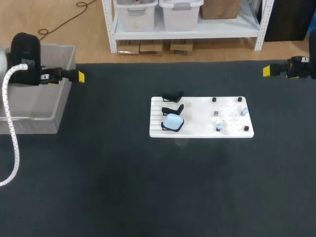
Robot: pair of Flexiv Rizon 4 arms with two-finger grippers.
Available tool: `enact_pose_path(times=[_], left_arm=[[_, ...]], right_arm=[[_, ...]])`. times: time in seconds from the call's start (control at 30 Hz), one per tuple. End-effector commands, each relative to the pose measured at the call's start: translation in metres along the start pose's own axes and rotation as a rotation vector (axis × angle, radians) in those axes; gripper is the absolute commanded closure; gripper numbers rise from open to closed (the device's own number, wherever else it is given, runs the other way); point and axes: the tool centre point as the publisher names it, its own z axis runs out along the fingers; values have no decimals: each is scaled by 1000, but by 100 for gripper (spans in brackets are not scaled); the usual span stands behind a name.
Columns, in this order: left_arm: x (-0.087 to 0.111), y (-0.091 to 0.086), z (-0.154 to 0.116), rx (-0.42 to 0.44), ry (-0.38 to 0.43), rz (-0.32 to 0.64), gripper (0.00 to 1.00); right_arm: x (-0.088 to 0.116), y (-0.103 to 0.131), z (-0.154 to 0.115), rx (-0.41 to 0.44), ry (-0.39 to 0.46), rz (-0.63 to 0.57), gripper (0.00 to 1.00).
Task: Pick up each earbud case from the left stands, insert the matching earbuds, close the lid, and place the case in the box.
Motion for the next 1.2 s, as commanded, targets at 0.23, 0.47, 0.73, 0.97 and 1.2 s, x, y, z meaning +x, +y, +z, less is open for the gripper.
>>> enact_pose_path(times=[0.23,0.47,0.73,0.97,1.2], left_arm=[[-11,-26,-1,161,-21,273,0],[-25,-52,5,254,3,521,0],[-23,-84,21,351,47,717,0],[-11,-96,43,417,66,820,0],[2,-105,61,459,63,864,0]], right_arm=[[0,0,0,1,0,0,0],[0,0,0,1,0,0,0],[0,0,0,1,0,0,0],[0,0,0,1,0,0,0],[0,0,0,1,0,0,0]])
